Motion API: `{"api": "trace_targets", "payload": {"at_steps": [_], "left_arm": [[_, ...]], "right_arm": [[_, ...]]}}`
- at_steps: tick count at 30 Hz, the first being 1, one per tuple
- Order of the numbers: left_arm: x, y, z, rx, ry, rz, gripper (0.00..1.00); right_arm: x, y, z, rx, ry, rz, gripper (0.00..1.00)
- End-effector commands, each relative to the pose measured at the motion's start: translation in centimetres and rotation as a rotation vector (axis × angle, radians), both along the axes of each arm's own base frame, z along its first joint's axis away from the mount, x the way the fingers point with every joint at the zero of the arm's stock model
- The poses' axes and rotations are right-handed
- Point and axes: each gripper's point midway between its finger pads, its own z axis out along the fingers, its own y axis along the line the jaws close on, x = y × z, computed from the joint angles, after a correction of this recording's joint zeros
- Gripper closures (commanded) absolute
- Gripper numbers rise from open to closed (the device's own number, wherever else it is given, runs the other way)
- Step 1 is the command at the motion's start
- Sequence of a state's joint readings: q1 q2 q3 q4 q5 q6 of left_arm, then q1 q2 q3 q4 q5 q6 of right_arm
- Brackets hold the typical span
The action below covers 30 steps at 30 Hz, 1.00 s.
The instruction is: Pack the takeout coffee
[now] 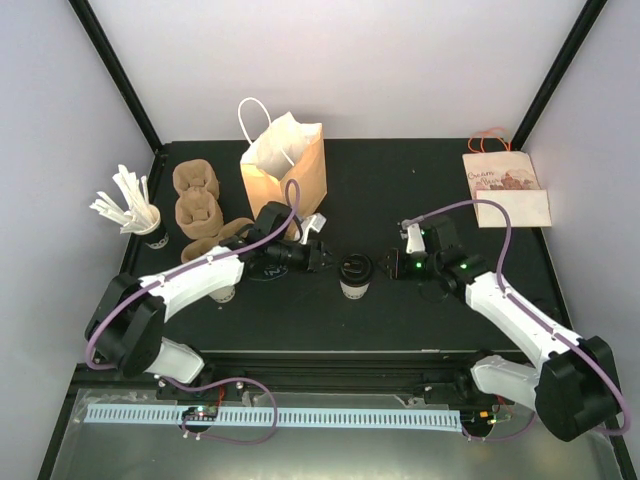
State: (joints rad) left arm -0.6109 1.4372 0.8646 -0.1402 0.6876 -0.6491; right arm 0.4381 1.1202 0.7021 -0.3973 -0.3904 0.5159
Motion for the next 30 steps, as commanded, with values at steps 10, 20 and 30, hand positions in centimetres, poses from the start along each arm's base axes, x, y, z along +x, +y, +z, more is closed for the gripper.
{"api": "trace_targets", "payload": {"at_steps": [10,20,30], "left_arm": [[0.3,-1.8,0.2,-0.016,0.036,-0.049,0.64],[0.4,-2.4,-0.5,0.009,0.047,-0.068,0.65],[0.8,-2.1,-1.7,0.075,0.058,-0.059,0.66]], "right_arm": [[0.1,1.6,-0.2,0.097,0.017,0.071,0.77],[-0.1,1.6,-1.2,0.083,0.047,0.079,0.88],[-0.9,1.3,-3.1,0.069,0.095,0.083,0.99]]}}
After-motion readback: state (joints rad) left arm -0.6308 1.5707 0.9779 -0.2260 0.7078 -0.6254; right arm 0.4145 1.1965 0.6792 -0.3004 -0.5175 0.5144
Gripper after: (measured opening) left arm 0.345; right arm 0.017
